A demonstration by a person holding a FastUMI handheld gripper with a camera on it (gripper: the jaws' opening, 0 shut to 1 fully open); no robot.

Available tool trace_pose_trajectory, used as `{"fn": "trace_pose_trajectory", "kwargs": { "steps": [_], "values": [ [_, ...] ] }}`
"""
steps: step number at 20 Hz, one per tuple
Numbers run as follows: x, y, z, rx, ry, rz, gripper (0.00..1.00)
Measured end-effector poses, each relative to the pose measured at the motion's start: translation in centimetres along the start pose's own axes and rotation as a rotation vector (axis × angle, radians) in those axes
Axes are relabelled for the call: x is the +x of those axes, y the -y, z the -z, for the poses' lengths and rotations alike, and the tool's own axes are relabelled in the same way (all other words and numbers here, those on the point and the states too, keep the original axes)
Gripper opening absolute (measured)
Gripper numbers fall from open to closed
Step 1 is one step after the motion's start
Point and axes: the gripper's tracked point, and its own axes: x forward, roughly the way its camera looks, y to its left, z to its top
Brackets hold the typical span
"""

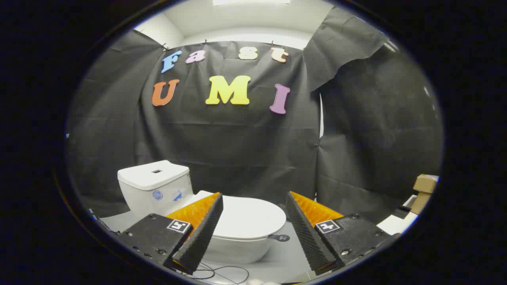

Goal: Open the toilet lid.

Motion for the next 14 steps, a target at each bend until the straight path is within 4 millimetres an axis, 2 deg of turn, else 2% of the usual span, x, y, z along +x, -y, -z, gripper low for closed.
{"fn": "trace_pose_trajectory", "kwargs": {
  "steps": [14],
  "values": [
    [0.34,0.04,-0.66,-0.015,0.010,-0.001,1.00]
  ]
}}
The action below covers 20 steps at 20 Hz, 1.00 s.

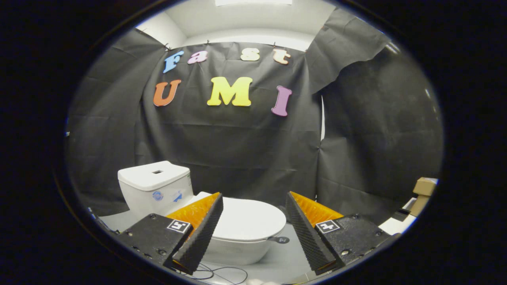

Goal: Open the toilet lid.

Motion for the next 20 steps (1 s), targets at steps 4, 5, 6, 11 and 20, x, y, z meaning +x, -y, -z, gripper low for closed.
{"fn": "trace_pose_trajectory", "kwargs": {
  "steps": [4,5,6,11,20],
  "values": [
    [0.8,0.2,-0.2,-0.001,0.006,-0.001,1.00],
    [1.2,0.2,-0.3,-0.001,0.008,-0.004,1.00],
    [1.8,0.3,-0.1,-0.003,0.002,-0.006,1.00],
    [5.1,2.0,-0.4,0.040,0.011,-0.010,1.00],
    [10.5,6.9,4.2,0.379,-0.038,0.075,0.99]
  ]
}}
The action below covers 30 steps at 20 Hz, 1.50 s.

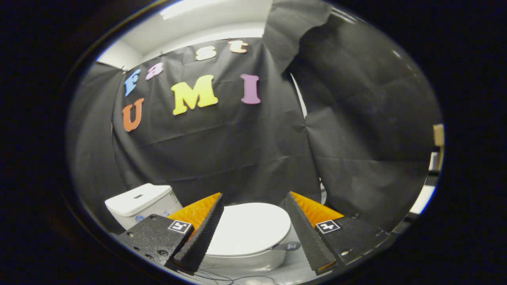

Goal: Open the toilet lid.

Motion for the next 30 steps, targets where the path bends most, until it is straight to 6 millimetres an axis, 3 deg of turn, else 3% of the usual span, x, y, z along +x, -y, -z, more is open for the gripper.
{"fn": "trace_pose_trajectory", "kwargs": {
  "steps": [8,17,25,30],
  "values": [
    [5.9,3.4,5.5,0.264,-0.152,0.000,0.99],
    [8.8,9.0,10.2,0.445,-0.280,0.010,1.00],
    [9.4,12.9,15.5,0.728,-0.404,0.007,0.98],
    [8.7,13.2,18.3,0.877,-0.483,-0.016,0.97]
  ]
}}
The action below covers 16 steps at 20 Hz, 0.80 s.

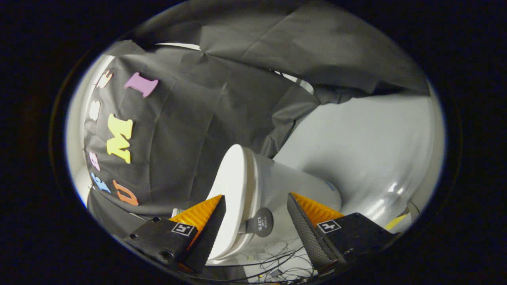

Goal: Open the toilet lid.

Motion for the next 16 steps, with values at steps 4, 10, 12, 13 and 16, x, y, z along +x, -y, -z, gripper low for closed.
{"fn": "trace_pose_trajectory", "kwargs": {
  "steps": [4,10,12,13,16],
  "values": [
    [-0.2,0.8,1.0,0.045,-0.053,-0.014,0.90],
    [-0.3,1.2,1.3,0.080,-0.082,-0.049,0.56],
    [-0.6,1.2,0.8,0.129,-0.082,-0.073,0.29],
    [-0.8,1.1,0.7,0.147,-0.083,-0.085,0.22],
    [-0.2,0.0,3.0,0.147,-0.153,-0.115,0.11]
  ]
}}
